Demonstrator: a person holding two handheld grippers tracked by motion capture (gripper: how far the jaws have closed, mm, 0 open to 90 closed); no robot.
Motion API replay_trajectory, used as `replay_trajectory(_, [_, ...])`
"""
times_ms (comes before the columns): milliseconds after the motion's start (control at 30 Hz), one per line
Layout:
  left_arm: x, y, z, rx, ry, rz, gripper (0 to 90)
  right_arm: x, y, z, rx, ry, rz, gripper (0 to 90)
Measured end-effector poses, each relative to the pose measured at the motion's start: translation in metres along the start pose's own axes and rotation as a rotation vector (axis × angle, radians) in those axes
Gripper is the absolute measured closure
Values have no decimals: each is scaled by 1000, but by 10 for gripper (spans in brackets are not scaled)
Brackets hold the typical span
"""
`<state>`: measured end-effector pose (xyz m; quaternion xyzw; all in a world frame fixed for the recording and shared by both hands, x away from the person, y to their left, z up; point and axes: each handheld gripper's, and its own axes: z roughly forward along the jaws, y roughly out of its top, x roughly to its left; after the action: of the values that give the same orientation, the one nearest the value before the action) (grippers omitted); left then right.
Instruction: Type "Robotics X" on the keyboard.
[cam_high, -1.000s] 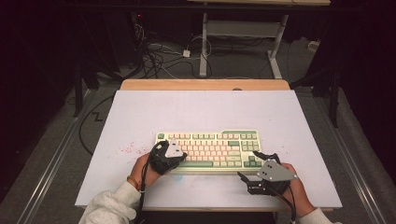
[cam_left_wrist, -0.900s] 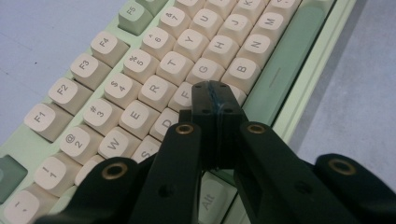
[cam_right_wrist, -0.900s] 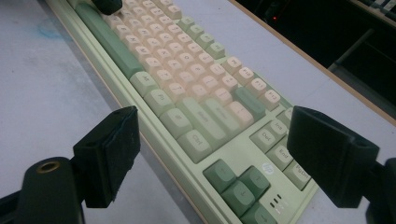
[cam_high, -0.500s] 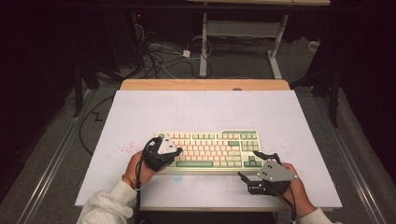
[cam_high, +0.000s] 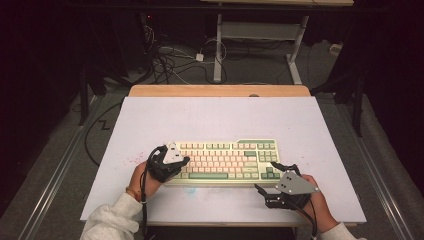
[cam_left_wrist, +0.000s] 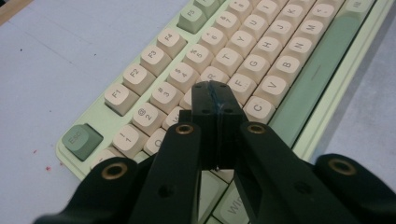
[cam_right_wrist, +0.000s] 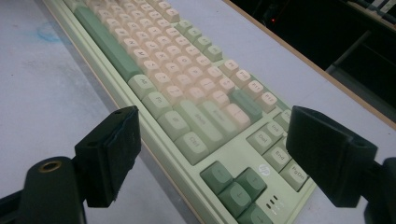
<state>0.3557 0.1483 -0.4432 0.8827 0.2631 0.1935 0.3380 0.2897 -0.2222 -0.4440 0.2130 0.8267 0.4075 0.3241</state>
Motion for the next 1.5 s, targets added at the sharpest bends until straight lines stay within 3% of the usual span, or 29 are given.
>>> replay_trajectory(1500, [2, -2, 14, 39, -9, 8, 877, 3, 0, 3, 9, 22, -6, 191])
